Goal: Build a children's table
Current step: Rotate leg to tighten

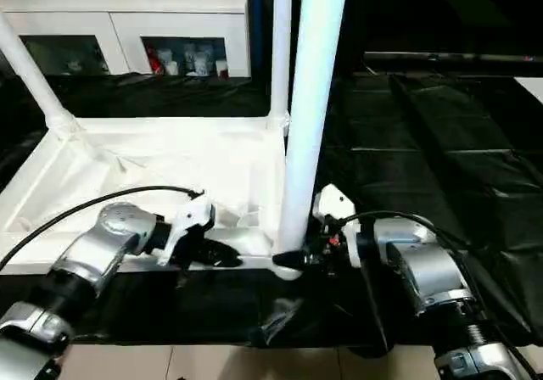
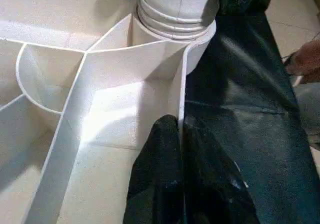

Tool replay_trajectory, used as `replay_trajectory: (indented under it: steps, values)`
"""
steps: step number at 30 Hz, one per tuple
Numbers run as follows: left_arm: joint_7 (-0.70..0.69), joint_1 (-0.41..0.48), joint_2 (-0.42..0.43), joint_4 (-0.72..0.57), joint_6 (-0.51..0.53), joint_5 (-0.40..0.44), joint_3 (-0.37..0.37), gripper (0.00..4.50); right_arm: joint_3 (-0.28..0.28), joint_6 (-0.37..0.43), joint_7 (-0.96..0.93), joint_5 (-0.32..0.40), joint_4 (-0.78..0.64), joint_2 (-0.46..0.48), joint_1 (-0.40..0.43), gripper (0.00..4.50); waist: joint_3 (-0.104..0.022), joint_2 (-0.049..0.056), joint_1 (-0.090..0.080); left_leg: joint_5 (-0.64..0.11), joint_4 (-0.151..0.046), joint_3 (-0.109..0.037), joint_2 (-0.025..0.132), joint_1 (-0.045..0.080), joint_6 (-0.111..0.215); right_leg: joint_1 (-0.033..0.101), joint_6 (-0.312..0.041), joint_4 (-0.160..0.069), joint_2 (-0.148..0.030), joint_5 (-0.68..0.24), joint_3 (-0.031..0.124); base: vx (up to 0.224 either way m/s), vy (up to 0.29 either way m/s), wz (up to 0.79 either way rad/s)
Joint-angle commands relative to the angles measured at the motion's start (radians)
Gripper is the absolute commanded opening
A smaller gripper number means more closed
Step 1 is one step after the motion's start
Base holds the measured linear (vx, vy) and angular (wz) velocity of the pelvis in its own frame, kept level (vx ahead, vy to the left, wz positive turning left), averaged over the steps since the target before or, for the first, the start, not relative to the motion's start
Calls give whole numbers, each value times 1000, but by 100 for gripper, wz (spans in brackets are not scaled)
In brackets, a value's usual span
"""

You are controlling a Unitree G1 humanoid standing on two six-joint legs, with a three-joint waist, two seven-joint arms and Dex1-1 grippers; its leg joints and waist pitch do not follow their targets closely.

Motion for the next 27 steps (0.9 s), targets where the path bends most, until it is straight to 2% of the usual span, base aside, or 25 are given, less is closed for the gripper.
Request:
replay_trajectory:
  steps: [1,4,5,10,11,13,16,17,18,19,20,21,22,23,24,27]
  values:
    - [-21,8,-6,-23,10,-42,0,0,34,8,35,18,1,11,-2,280,-54,-18,3,-213,-57,-18,46,12,58,36,-246,-66,-58,-176,41,0,0,0]
    - [-27,11,0,-29,19,-42,1,0,39,15,51,28,7,13,-5,258,-54,-15,2,-213,-56,-18,45,13,59,37,-250,-65,-57,-167,40,0,0,0]
    - [-27,10,1,-27,21,-42,1,0,41,20,56,31,6,12,-4,247,-54,-12,2,-214,-57,-19,45,13,58,37,-251,-65,-58,-166,40,0,0,0]
    - [-3,2,-10,-15,15,-32,7,0,28,21,36,36,6,24,10,224,-53,-12,1,-230,-57,-19,44,14,49,38,-250,-67,-57,-175,40,0,0,0]
    - [69,-16,-32,19,2,-14,21,0,13,7,-18,30,16,45,22,223,-54,-11,1,-229,-57,-19,45,14,48,37,-250,-66,-57,-170,41,0,0,0]
    - [123,-30,-47,46,-7,0,31,0,4,-5,-61,23,25,62,29,222,-52,-12,2,-248,-59,-20,45,16,39,36,-243,-71,-59,-202,41,0,0,0]
    - [306,-85,-97,140,-32,34,68,0,-23,-30,-252,-29,77,136,32,214,-49,-14,-4,-276,-61,-22,39,17,14,31,-213,-81,-61,-289,42,0,0,0]
    - [374,-104,-113,170,-35,46,79,0,-33,-22,-323,-44,94,164,31,210,-49,-16,-7,-292,-64,-25,38,19,3,34,-199,-84,-62,-326,39,0,0,0]
    - [404,-113,-120,182,-35,51,83,0,-39,-16,-357,-51,102,177,29,207,-47,-17,-12,-290,-66,-26,38,16,0,33,-187,-85,-60,-334,41,0,0,0]
    - [477,-135,-140,211,-27,60,94,0,-48,-13,-428,-61,109,214,32,207,-48,-17,-12,-298,-66,-27,38,19,0,32,-183,-87,-60,-343,40,0,0,0]
    - [487,-138,-142,215,-27,61,95,0,-50,-13,-437,-62,110,219,33,202,-47,-16,-15,-309,-66,-27,37,20,-5,30,-176,-88,-60,-356,40,0,0,0]
    - [597,-172,-176,261,-17,69,114,0,-69,-7,-566,-86,125,283,34,202,-48,-16,-16,-304,-67,-27,38,18,-3,31,-174,-89,-60,-345,42,0,0,0]
    - [619,-178,-183,269,-16,71,117,0,-72,-9,-593,-93,130,295,33,202,-48,-13,-17,-303,-67,-26,38,20,-8,25,-175,-89,-59,-338,43,0,0,0]
    - [669,-193,-198,288,-15,74,127,0,-78,-14,-660,-109,143,323,30,200,-48,-17,-20,-309,-68,-27,35,19,-12,28,-172,-90,-58,-344,41,0,0,0]
    - [732,-216,-228,313,-13,73,141,0,-95,-17,-780,-130,176,377,14,198,-48,-12,-20,-316,-68,-27,35,23,-15,24,-172,-91,-59,-345,42,0,0,0]
    - [758,-232,-246,332,-24,74,146,0,-104,-24,-838,-141,199,414,-1,198,-49,-12,-23,-330,-69,-29,35,22,-14,25,-164,-94,-59,-350,42,0,0,0]
